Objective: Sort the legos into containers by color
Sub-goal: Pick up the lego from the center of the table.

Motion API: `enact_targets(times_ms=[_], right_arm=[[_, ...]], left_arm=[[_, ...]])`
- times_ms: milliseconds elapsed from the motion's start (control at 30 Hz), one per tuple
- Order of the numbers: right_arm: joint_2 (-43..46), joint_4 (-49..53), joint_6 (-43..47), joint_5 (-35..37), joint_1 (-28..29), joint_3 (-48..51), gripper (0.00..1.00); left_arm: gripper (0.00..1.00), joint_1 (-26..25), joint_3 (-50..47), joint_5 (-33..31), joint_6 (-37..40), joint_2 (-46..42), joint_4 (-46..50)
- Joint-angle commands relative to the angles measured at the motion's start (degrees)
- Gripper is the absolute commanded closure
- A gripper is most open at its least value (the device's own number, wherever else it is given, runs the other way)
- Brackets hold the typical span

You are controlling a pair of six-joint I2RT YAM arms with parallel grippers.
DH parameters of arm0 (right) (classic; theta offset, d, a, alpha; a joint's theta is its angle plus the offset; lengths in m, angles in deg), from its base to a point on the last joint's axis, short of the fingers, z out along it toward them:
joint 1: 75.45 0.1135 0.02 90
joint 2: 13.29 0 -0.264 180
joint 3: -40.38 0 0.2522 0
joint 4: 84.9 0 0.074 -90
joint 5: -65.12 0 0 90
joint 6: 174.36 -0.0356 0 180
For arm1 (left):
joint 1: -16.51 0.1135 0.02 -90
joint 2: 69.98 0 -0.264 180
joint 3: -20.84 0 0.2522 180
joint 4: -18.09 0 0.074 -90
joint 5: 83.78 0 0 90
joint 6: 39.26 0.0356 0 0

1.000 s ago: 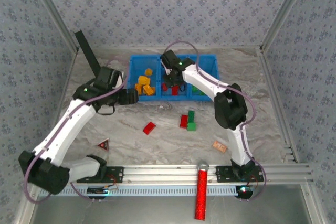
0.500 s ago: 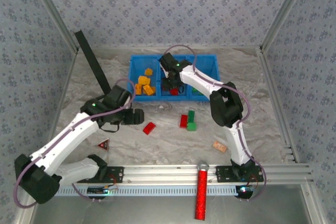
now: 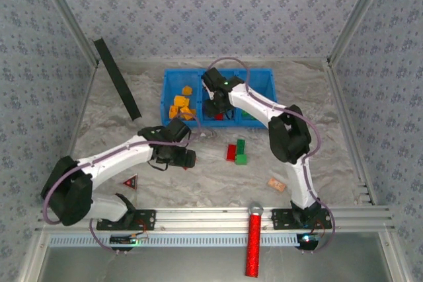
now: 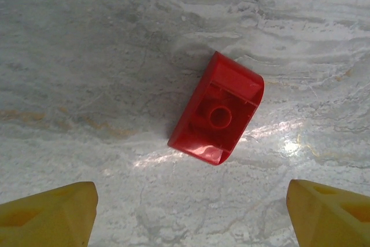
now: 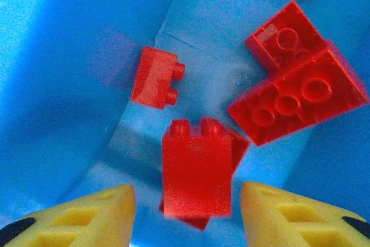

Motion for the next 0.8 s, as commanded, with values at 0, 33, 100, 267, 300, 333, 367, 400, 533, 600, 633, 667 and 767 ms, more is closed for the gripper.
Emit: enact_targets(times_ms=[0, 33, 100, 267, 300, 333, 367, 400, 533, 600, 633, 667, 767], right_arm=[[7.4, 0.82, 1.02, 1.54, 0.38, 2.87, 0.44], [8.9, 0.82, 1.06, 1.62, 0.44, 4.06, 0.42], [11.5, 0.75, 1.15, 1.97, 0.38, 5.88, 0.41], [16.98, 1.35, 1.33, 2.82, 0.51, 10.0, 0.4], [17.92, 1.43, 1.19, 3.23, 0.52, 10.95, 0.4], [19.15, 1.37, 1.07, 3.59, 0.54, 12.16, 0.41], [20.49, 1.26, 0.89, 3.81, 0.57, 13.5, 0.4], [21.73, 1.3, 0.64, 3.77, 0.47, 15.04, 0.39], [24.39, 2.84, 0.09, 3.44, -0.01, 18.86, 0.38], [25.96, 3.1, -0.56, 3.91, -0.08, 21.56, 0.37], [26.82, 3.03, -1.0, 4.08, -0.08, 22.86, 0.37], [27.81, 3.02, -1.7, 4.25, -0.18, 24.51, 0.37], [30.51, 2.67, -3.85, 4.4, -0.72, 29.17, 0.37]], left_arm=[[0.16, -1.15, 1.49, -1.52, 1.97, 2.56, -2.78], [0.16, -1.39, 1.6, -1.4, 2.06, 3.53, -2.91], [0.17, -1.78, 1.7, -1.36, 2.08, 5.13, -3.43], [0.19, -2.44, 1.23, -2.69, 1.84, 9.11, -4.83], [0.19, -2.42, 1.26, -2.68, 1.88, 9.51, -5.22], [0.2, -2.49, 1.26, -2.8, 2.04, 9.98, -5.58], [0.2, -2.6, 1.41, -3.09, 2.14, 10.32, -5.89], [0.21, -2.57, 1.71, -3.45, 2.23, 10.86, -5.91], [0.24, -2.7, 2.83, -4.08, 3.06, 13.15, -6.09], [0.27, -2.78, 3.09, -4.0, 3.37, 14.24, -6.34], [0.28, -2.79, 3.1, -3.94, 3.54, 14.67, -6.52], [0.3, -2.78, 3.1, -3.9, 3.69, 15.09, -6.68], [0.38, -2.78, 3.18, -3.55, 4.04, 16.03, -7.38]])
